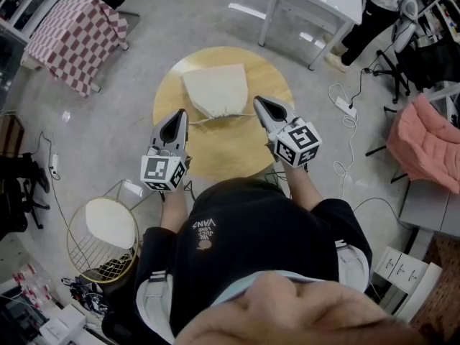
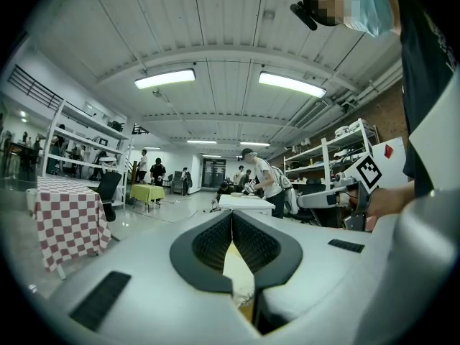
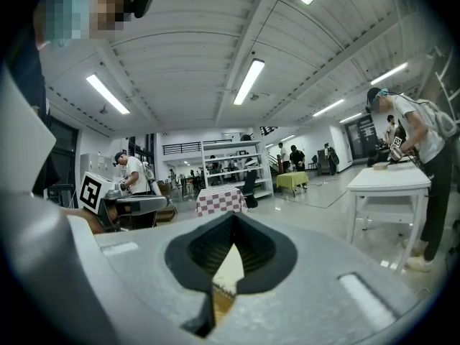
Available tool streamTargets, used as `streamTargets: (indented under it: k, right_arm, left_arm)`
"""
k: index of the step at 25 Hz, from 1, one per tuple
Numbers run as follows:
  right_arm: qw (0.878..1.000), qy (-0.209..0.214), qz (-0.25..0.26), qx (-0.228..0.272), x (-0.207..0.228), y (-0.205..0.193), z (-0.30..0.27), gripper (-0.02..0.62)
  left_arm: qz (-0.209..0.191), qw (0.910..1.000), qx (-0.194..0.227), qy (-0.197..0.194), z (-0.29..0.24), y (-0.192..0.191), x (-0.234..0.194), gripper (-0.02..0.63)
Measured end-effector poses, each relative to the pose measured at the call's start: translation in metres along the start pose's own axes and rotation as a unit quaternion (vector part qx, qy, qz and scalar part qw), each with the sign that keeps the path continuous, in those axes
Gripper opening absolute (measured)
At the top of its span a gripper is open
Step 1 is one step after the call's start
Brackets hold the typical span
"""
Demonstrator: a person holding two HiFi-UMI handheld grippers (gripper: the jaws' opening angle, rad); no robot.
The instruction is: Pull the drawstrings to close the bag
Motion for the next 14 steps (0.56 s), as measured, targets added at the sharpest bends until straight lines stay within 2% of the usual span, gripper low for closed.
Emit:
streamTargets:
  k: [14]
  right_arm:
    - [1.000,0.001,-0.005,-0.009,0.0007,-0.0047,0.0002,-0.003]
  left_arm:
    - [0.010,0.9999,-0.006,-0.003,-0.0021,-0.0035,0.0033,0.014]
Point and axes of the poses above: the fingertips, and each gripper's own axes: z backward along the fingers, x to its right, y out of its top, the point moved 3 cm from there along z, backward along the fingers, and after that the axes turned 15 degrees about x, right-handed, at the moved point
